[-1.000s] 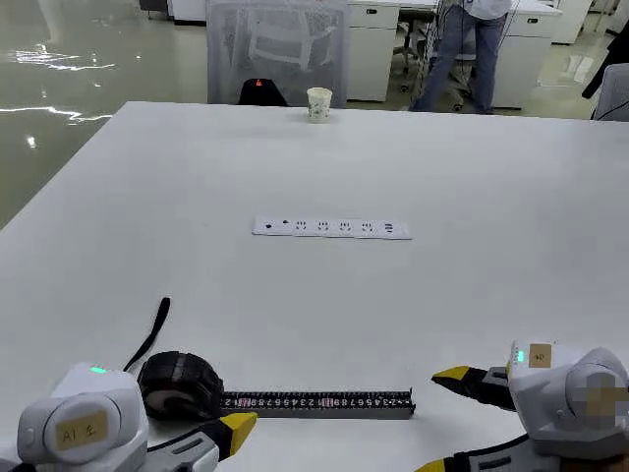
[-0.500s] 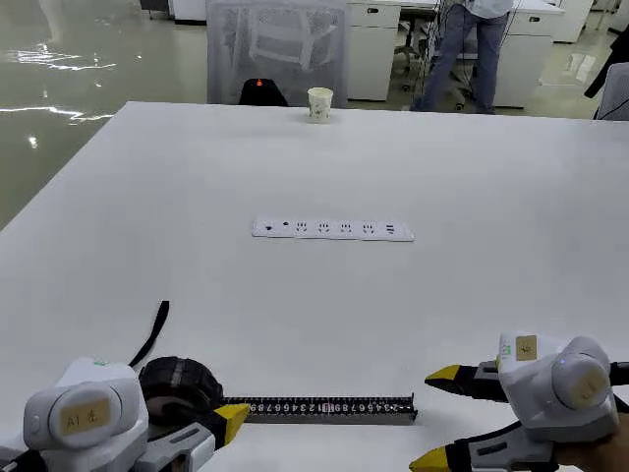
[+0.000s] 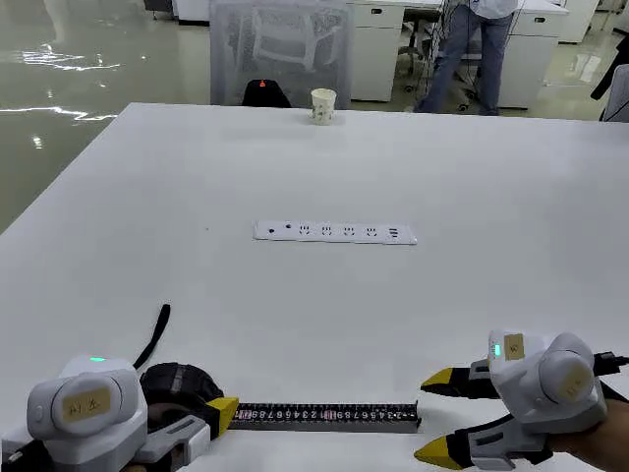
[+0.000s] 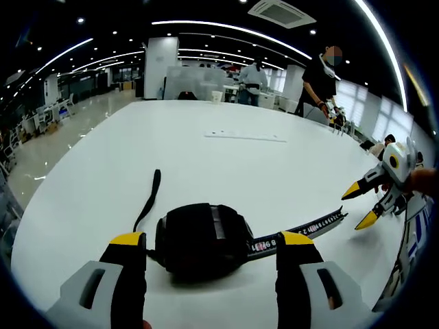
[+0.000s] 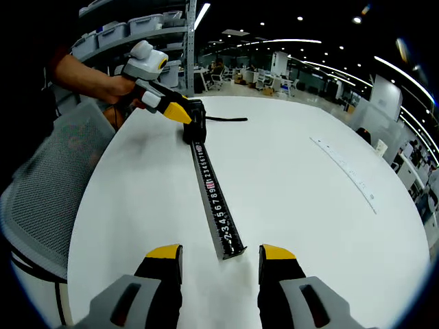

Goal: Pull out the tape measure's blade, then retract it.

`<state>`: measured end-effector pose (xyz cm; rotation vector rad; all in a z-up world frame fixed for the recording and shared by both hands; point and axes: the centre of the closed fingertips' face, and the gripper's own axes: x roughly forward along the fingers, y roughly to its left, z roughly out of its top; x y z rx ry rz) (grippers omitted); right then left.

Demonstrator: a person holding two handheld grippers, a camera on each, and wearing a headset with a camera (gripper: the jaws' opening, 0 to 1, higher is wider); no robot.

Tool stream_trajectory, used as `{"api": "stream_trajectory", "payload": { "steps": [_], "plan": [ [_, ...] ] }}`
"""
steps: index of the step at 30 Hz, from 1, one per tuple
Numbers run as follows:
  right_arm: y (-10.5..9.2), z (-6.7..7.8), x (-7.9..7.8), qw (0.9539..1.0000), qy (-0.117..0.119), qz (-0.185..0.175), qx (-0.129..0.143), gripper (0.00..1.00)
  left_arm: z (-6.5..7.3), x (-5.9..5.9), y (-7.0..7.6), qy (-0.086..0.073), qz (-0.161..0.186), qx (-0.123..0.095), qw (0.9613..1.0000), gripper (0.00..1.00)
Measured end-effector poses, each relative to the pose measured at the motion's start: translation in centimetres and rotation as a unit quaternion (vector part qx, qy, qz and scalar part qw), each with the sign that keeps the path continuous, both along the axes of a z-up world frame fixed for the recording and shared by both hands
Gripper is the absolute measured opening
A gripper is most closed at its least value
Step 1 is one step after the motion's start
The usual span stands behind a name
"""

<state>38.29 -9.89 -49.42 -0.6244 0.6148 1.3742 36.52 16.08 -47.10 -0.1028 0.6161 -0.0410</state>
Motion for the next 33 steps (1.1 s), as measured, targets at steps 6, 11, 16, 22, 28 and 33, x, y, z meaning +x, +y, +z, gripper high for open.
{"api": "stream_trajectory", "payload": {
  "steps": [6,11,16,22,28,33],
  "plan": [
    [-0.1,-0.5,0.4,0.9998,0.002,0.016,-0.013,0.35,-0.1,0.4,0.2,0.003,0.01,-0.008,0.9999,0.7],
    [-0.2,-0.8,0.6,0.9991,0.004,0.035,-0.025,0.3,-0.2,0.6,0.3,0.006,0.014,-0.011,0.9998,0.67],
    [0.0,-1.2,0.8,0.9982,0.009,0.048,-0.034,0.26,-0.3,0.7,0.5,0.006,0.018,-0.012,0.9997,0.64],
    [0.2,-1.9,0.6,0.9969,0.015,0.063,-0.043,0.21,-0.4,0.8,0.6,0.009,0.019,-0.013,0.9997,0.61],
    [0.5,-2.2,0.7,0.9964,0.016,0.071,-0.045,0.18,-0.6,0.8,0.6,0.013,0.02,-0.012,0.9996,0.59],
    [0.5,-2.4,0.8,0.9962,0.017,0.073,-0.045,0.15,-0.7,0.8,0.7,0.015,0.024,-0.018,0.9994,0.59]
  ]
}}
